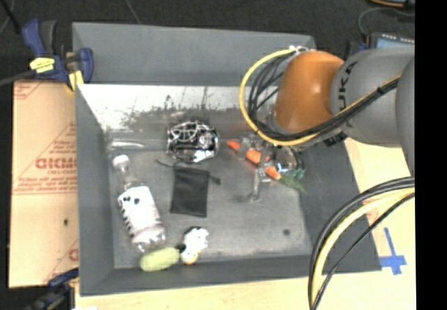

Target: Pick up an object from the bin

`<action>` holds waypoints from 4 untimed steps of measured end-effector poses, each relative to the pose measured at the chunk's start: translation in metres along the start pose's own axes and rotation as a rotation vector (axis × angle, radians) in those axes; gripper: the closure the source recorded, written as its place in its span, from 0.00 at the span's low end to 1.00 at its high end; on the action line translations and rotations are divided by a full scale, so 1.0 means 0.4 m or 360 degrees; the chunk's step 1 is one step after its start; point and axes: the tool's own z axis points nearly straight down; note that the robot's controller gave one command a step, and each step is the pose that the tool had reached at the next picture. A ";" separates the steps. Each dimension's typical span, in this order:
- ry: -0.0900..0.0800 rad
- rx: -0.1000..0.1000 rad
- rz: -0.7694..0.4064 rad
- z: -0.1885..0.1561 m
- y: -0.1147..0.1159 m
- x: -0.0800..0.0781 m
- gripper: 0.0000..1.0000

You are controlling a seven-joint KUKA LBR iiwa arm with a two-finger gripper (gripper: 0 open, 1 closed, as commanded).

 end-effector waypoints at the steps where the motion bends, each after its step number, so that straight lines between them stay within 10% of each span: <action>1: 0.0003 0.0000 0.0023 -0.012 0.056 -0.031 0.00; 3: 0.0000 -0.0001 0.0215 0.034 0.177 -0.012 0.00; 4: -0.0009 -0.0003 -0.0227 0.058 0.216 -0.007 0.00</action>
Offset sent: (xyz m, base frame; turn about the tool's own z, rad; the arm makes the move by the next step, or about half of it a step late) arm 0.0085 0.0566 -0.0197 0.2053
